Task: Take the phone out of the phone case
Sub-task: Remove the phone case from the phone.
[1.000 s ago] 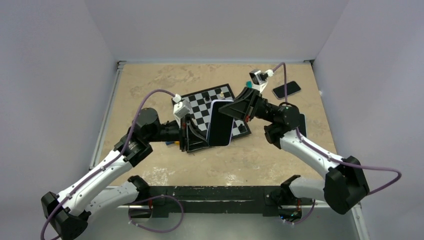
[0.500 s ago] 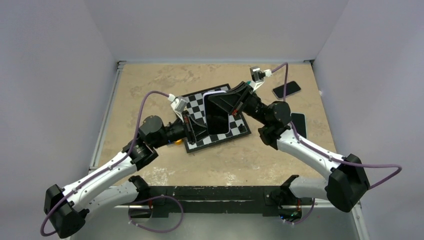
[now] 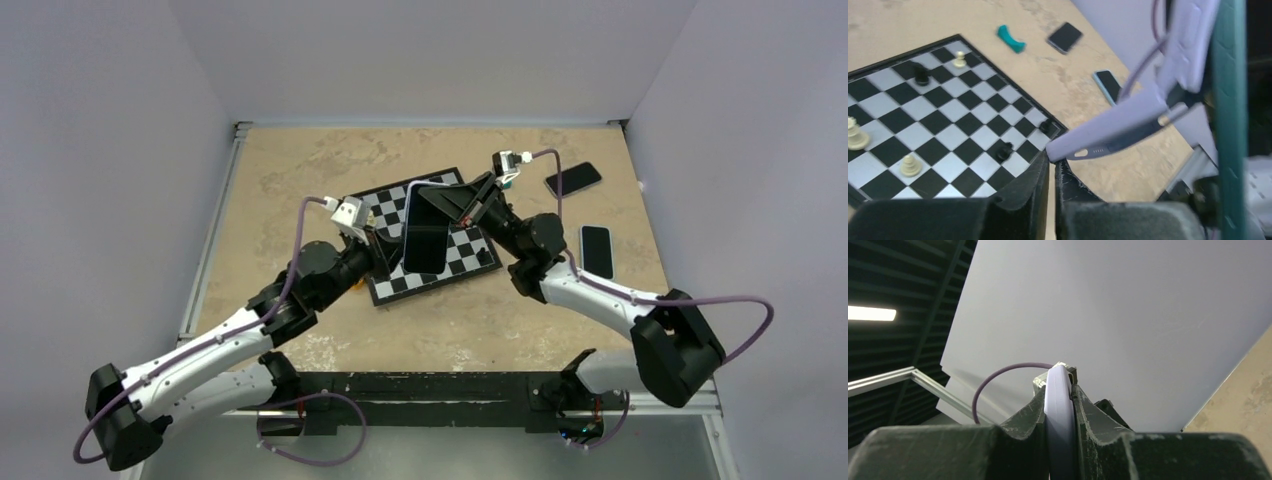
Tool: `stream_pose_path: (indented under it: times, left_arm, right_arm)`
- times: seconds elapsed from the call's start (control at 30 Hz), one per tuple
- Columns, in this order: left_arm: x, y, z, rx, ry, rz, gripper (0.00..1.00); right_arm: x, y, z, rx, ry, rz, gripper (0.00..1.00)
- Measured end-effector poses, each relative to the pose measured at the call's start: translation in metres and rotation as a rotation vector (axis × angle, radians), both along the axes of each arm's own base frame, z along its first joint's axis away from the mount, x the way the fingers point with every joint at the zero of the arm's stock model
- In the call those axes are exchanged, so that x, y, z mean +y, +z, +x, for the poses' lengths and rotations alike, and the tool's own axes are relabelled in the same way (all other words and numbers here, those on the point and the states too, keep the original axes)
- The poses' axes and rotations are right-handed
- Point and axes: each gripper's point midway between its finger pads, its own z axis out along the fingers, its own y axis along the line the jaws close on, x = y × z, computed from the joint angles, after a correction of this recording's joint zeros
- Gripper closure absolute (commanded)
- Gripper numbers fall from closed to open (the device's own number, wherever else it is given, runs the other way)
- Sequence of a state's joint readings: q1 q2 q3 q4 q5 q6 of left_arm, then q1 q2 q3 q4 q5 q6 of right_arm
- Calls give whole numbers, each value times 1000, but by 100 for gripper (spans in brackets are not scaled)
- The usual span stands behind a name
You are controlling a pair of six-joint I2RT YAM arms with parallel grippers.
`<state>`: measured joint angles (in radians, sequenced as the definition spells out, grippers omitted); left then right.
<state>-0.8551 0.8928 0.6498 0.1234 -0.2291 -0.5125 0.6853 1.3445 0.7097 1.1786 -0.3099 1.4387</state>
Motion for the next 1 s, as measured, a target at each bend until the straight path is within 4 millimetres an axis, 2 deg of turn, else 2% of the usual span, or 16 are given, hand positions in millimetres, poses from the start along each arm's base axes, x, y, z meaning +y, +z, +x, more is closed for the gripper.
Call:
stream_pose_path:
  times: [0.07, 0.13, 0.2, 0.27, 0.33, 0.4, 0.5, 0.6, 0.67, 0.8, 1.0]
  left_arm:
    - [-2, 8, -19, 0, -87, -19, 46]
    - [-2, 17, -40, 1, -183, -39, 38]
    - [2, 24, -56, 15, -243, -58, 37]
    - [9, 28, -69, 42, -280, -81, 42]
    - [12, 35, -86, 68, -336, -118, 46]
    - [9, 44, -101, 93, -397, -175, 47]
    - [0, 73, -123, 110, -515, -309, 44]
    - [-16, 101, -133, 142, -628, -427, 46]
    - [-26, 111, -135, 173, -676, -479, 48]
    - [-38, 105, -130, 279, -696, -516, 46]
    - [-40, 93, -130, 350, -684, -537, 44]
  right_arm:
    - [-8, 7, -2, -17, -3, -5, 100]
    - [-21, 19, -9, -58, -10, -12, 100]
    - [-32, 30, -17, -101, -4, -14, 100]
    - [-43, 40, -25, -146, 0, -14, 100]
    - [-48, 41, -26, -167, 2, -26, 100]
    - [-47, 35, -22, -159, 1, -49, 100]
    - [-42, 20, -14, -122, 3, -95, 100]
    - [-38, 4, -6, -79, -2, -143, 100]
    - [-37, 0, -4, -67, -5, -159, 100]
    - [-36, -3, -3, -58, -7, -170, 100]
    - [-36, -4, -2, -49, -10, -173, 100]
